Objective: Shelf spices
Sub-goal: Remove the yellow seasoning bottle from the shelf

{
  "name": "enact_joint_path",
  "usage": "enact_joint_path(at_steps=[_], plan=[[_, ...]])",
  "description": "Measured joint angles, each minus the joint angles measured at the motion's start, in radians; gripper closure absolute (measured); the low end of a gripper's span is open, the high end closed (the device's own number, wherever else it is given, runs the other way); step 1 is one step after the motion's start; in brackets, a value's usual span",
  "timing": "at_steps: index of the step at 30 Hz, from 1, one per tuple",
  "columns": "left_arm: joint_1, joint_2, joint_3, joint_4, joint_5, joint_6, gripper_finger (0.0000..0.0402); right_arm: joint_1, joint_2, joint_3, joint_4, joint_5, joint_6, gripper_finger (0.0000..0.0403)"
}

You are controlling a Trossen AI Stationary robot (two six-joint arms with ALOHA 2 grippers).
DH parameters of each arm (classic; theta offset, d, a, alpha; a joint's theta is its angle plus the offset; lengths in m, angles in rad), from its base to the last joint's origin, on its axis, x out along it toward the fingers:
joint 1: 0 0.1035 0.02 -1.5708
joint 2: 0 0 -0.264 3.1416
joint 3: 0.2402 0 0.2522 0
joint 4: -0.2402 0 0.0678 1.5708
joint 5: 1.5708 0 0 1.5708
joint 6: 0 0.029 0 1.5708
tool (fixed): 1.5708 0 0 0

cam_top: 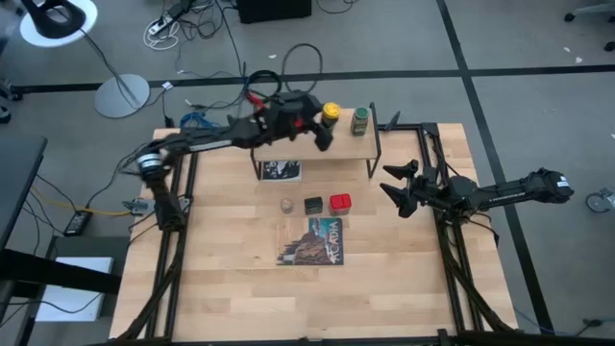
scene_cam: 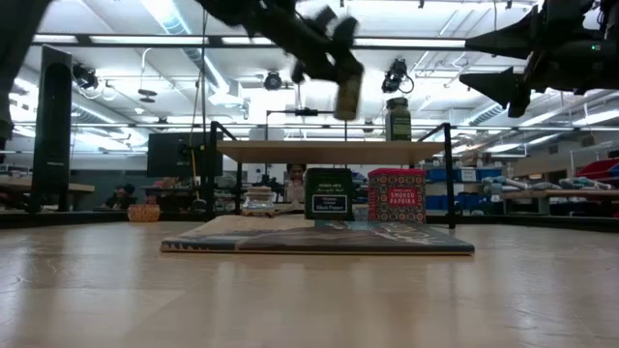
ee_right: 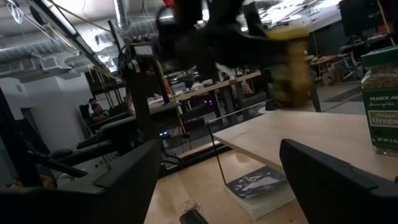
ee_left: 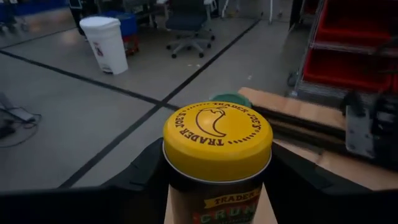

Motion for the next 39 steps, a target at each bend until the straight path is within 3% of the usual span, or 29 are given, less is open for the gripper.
enact_joint_path(at_steps=[6,11,13,18,29,32,39], plan=[[-0.041,-0.217,0.000,-0.278,-0.023,0.057,0.0197,0.000,0.000,0.000,0.002,0.000,-0.001,0.0076],[-0.102,-0.342,0.000,-0.515,-0.152,0.056,0.0197,0.000,0.000,0.000,0.002,0.000,-0.007,0.0076],[-0.143,-0.378,-0.026,-0.527,-0.197,0.052,0.0197,0.000,0.000,0.000,0.001,0.000,-0.010,0.0076],[-0.247,-0.461,-0.213,-0.354,-0.262,0.034,0.0197,0.000,0.000,0.000,0.001,0.000,-0.015,0.0076],[-0.372,-0.635,-0.896,0.283,-0.497,-0.198,0.0197,0.000,0.000,0.000,0.014,0.000,-0.010,0.0076],[-0.415,-0.635,-1.010,0.418,-0.539,-0.236,0.0197,0.000,0.000,0.000,0.017,0.000,-0.013,0.0076],[-0.463,-0.628,-1.130,0.448,-0.548,-0.296,0.0197,-0.008,0.000,0.000,0.019,0.004,-0.018,0.0076]])
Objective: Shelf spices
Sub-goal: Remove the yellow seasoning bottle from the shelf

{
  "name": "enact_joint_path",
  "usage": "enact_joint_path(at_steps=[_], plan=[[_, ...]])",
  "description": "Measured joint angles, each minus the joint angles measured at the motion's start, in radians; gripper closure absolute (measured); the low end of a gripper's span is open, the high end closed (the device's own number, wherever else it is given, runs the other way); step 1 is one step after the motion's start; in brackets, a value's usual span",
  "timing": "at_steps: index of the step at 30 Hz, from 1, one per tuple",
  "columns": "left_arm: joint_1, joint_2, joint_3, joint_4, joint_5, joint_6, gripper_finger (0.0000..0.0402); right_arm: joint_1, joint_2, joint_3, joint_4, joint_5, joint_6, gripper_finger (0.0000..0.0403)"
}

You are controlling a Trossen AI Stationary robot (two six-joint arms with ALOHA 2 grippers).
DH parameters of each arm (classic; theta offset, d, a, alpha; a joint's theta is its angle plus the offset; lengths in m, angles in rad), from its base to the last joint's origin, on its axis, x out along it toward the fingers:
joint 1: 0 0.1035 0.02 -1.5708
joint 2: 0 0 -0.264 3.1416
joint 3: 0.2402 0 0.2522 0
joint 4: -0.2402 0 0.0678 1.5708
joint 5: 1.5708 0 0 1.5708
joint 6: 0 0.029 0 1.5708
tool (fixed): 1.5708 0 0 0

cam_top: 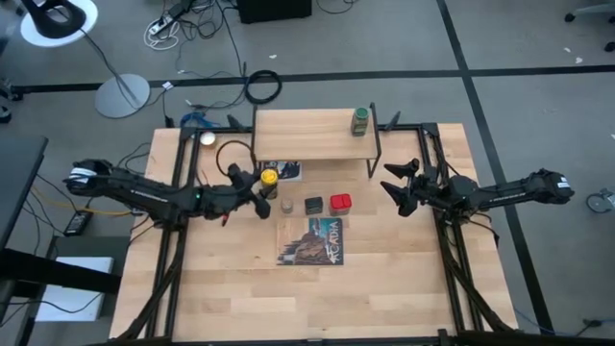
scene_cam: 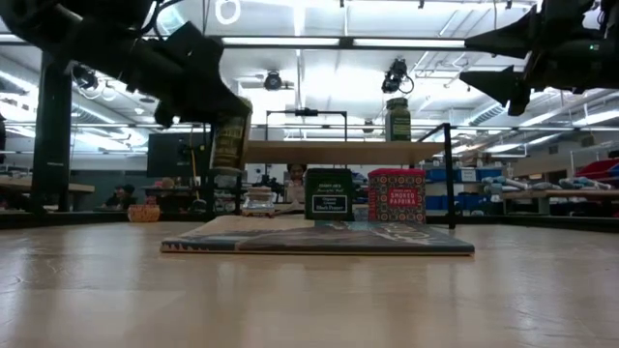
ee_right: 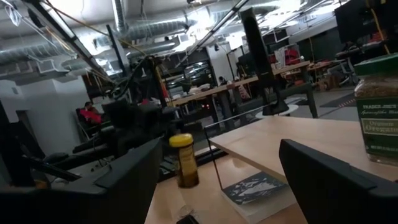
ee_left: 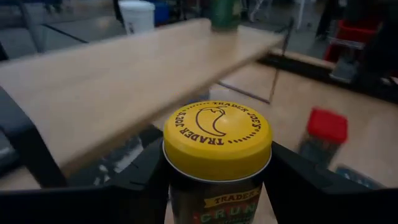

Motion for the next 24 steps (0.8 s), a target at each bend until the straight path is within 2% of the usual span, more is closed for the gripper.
enact_joint_path(at_steps=[6,12,24], plan=[[-0.005,0.013,-0.042,-0.001,0.012,-0.076,0.0197,-0.012,0.009,0.000,0.002,0.000,0.000,0.0076],[-0.005,0.110,-0.062,0.007,-0.010,-0.147,0.0197,-0.012,0.035,0.000,0.000,-0.001,0.000,0.0076],[-0.005,0.336,-0.061,0.251,-0.062,-0.155,0.0197,-0.012,0.048,0.000,0.006,-0.001,-0.001,0.0076]])
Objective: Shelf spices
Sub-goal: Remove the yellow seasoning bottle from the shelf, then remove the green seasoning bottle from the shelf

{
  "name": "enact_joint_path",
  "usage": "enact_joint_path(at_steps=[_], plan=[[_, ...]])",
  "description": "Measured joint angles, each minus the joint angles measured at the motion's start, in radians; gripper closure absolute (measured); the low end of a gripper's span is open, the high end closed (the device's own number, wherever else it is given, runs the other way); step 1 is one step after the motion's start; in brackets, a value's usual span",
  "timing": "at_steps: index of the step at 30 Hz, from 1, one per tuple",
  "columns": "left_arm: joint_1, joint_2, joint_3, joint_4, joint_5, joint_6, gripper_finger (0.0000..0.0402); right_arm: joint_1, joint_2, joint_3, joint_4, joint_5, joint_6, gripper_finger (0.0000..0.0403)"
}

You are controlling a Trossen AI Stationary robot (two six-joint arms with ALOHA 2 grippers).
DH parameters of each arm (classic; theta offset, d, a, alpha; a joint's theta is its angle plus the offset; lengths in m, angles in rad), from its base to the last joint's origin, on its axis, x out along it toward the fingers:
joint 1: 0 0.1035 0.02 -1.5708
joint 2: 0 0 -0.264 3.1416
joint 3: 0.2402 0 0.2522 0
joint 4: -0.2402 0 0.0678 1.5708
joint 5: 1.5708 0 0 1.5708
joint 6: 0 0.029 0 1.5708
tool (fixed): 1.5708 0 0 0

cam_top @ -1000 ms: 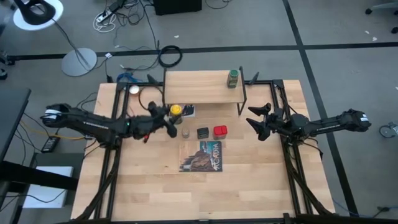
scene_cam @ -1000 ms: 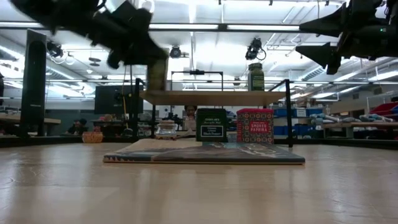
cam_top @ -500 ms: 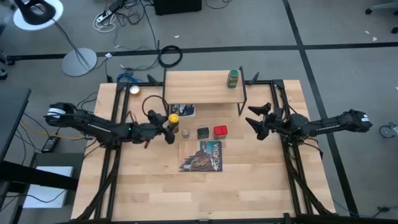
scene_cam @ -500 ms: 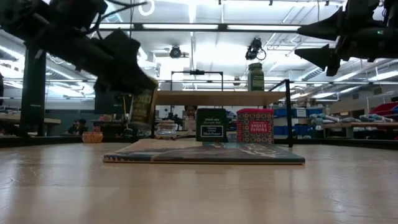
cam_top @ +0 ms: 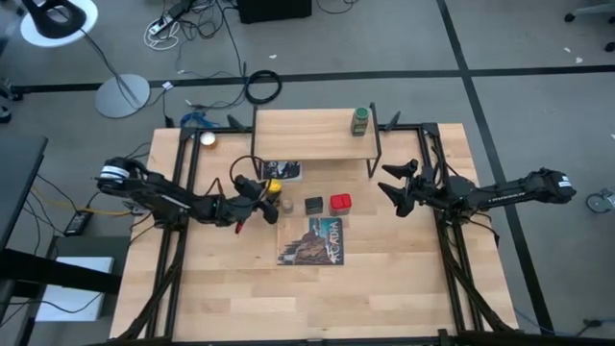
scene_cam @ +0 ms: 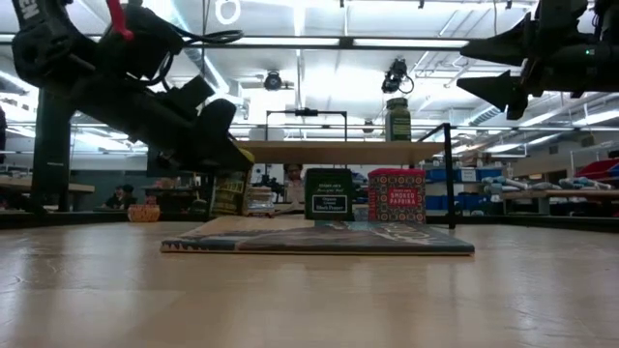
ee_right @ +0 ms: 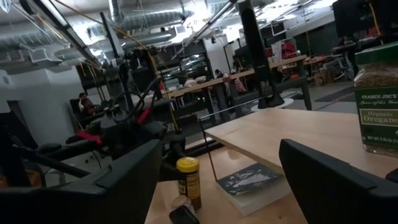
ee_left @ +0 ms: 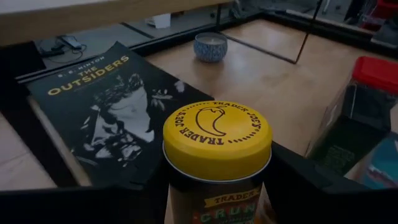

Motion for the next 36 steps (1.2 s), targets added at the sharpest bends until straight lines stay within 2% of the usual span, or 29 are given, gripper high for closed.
enact_joint_path(at_steps=[3,9,13,20,25,31,36], plan=[[0.000,0.026,0.001,0.042,-0.005,-0.001,0.0194,0.000,0.000,0.000,0.000,0.000,0.000,0.0076],[0.000,0.032,0.000,0.059,-0.050,-0.016,0.0099,0.000,0.000,0.000,0.004,-0.013,-0.002,0.0076],[0.000,0.032,0.000,0.112,-0.065,0.000,0.0063,0.000,0.003,0.000,0.005,-0.014,-0.002,0.0076],[-0.001,0.007,0.001,0.206,-0.131,0.048,0.0055,0.000,0.006,0.000,0.025,0.010,-0.003,0.0076],[-0.010,-0.041,0.008,0.359,-0.165,0.213,0.0054,0.000,0.007,0.031,0.020,0.071,-0.048,0.0076],[-0.008,-0.179,0.008,0.524,-0.167,0.484,0.0054,-0.034,0.039,0.182,-0.142,0.187,-0.144,0.0076],[-0.013,-0.343,0.010,0.517,-0.150,0.627,0.0053,-0.119,0.120,0.313,-0.331,0.267,-0.212,0.0076]])
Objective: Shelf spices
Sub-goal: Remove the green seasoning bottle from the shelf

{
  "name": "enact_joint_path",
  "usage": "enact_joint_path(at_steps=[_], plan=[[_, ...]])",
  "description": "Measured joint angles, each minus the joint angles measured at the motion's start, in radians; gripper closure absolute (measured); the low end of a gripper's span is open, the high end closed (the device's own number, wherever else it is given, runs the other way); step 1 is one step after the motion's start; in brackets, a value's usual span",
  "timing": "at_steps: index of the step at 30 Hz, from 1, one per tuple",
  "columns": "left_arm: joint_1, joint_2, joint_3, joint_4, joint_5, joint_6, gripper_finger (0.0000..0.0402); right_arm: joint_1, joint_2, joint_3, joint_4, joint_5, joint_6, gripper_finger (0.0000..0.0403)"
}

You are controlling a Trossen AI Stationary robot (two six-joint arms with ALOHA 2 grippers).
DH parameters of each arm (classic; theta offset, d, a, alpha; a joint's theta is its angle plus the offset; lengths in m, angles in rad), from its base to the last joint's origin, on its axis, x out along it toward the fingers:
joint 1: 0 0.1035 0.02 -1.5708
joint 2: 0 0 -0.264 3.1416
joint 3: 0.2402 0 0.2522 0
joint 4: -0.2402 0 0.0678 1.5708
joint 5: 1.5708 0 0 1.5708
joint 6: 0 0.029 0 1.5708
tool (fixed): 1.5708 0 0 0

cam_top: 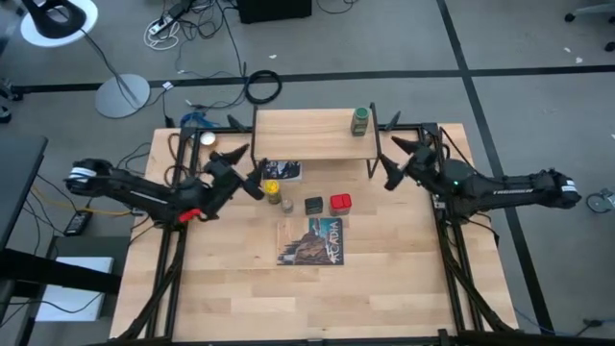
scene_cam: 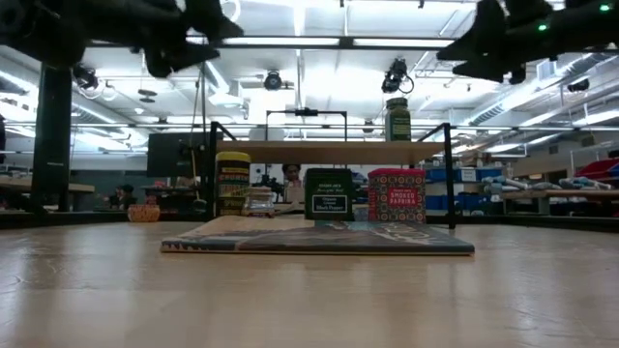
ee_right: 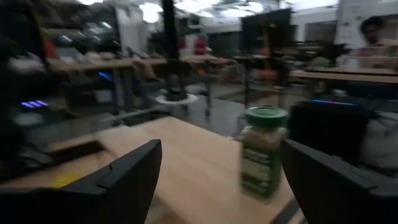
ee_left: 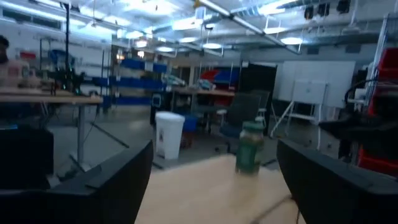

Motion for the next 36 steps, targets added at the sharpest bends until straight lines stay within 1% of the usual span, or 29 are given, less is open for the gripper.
enact_joint_path(at_steps=[2,7,10,12,14,18,29,36], plan=[[-0.007,-0.051,0.000,-0.005,0.009,0.037,0.0053,-0.044,0.043,0.025,0.002,-0.017,-0.008,0.0076],[-0.021,-0.139,0.000,-0.009,0.029,0.130,0.0053,-0.164,0.169,0.075,0.009,-0.116,0.012,0.0073],[-0.032,-0.182,0.000,-0.058,0.030,0.151,0.0053,-0.225,0.259,0.101,0.016,-0.193,0.054,0.0070],[-0.034,-0.199,0.000,-0.101,0.029,0.149,0.0053,-0.253,0.319,0.115,0.048,-0.218,0.064,0.0069],[-0.042,-0.208,0.000,-0.145,0.017,0.148,0.0053,-0.276,0.375,0.124,0.106,-0.222,0.057,0.0069],[-0.052,-0.209,0.000,-0.166,0.008,0.148,0.0053,-0.320,0.467,0.152,0.179,-0.222,0.056,0.0069],[-0.053,-0.209,0.000,-0.185,0.008,0.155,0.0053,-0.404,0.651,0.263,0.181,-0.216,0.054,0.0068],[-0.053,-0.209,0.000,-0.185,0.008,0.155,0.0053,-0.449,0.709,0.319,0.183,-0.214,0.054,0.0069]])
